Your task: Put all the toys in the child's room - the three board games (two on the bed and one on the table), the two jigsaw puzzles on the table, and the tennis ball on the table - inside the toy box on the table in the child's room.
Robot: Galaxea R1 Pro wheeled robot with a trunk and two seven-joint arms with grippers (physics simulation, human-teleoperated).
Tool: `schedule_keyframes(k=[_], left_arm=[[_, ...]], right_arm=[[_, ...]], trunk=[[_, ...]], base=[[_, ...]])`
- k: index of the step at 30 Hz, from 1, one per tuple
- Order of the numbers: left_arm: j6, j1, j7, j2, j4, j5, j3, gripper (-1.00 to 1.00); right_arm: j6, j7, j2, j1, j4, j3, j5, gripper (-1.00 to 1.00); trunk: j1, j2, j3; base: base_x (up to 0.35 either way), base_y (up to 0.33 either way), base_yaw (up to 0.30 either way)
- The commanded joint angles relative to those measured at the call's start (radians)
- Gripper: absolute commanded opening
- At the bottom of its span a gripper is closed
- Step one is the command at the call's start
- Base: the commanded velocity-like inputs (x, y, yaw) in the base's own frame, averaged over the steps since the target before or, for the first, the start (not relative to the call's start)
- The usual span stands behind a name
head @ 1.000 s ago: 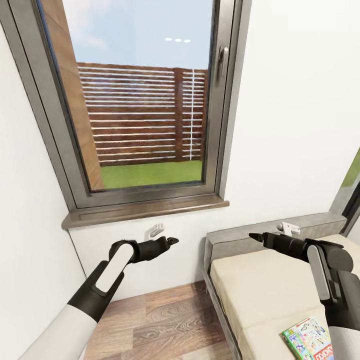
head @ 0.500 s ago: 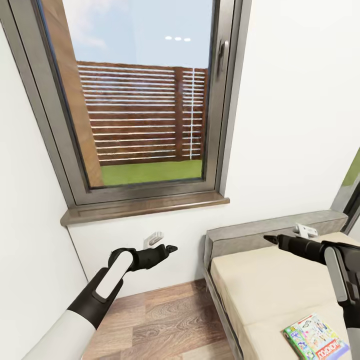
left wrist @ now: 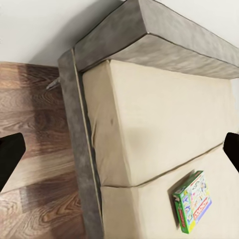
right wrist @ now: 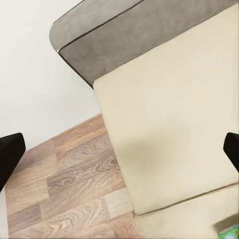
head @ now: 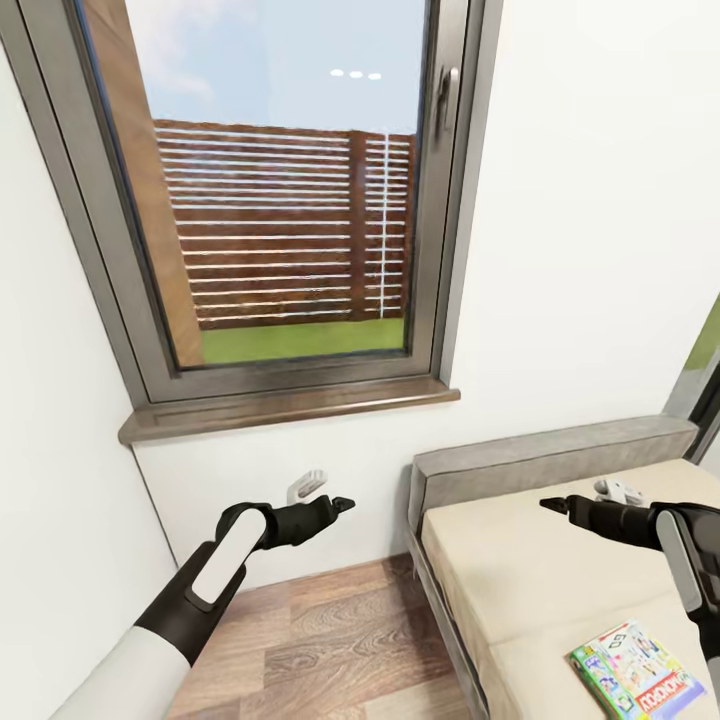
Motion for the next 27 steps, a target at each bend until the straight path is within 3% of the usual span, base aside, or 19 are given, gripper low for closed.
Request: schedule_keyframes(k=[1,12,27], left_arm=[[0.0,0.0,0.009,0.001,0.0,0.011,-0.003,1.0],[0.0,0.004,0.007,0.002,0.012,0.009,-0.002,1.0],[0.0,0.005,0.006,0.001,0.016,0.009,-0.002,1.0]], right_arm=[[0.005,0.0,-0.005,-0.001,0.011,-0.003,-0.004,1.0],[0.005,-0.004,-0.019,-0.008,0.081,-0.011,-0.004,1.0],[0.005,-0.003,-0.022,-0.009,0.103,-0.012,-0.004,1.0]], trunk=[[0.004,-0.008,-0.004],[0.046,-0.085,-0.039],[0.104,-0.19,-0.086]], base=[[0.0,0.0,0.0],[0.0,0.0,0.0],[0.0,0.0,0.0]])
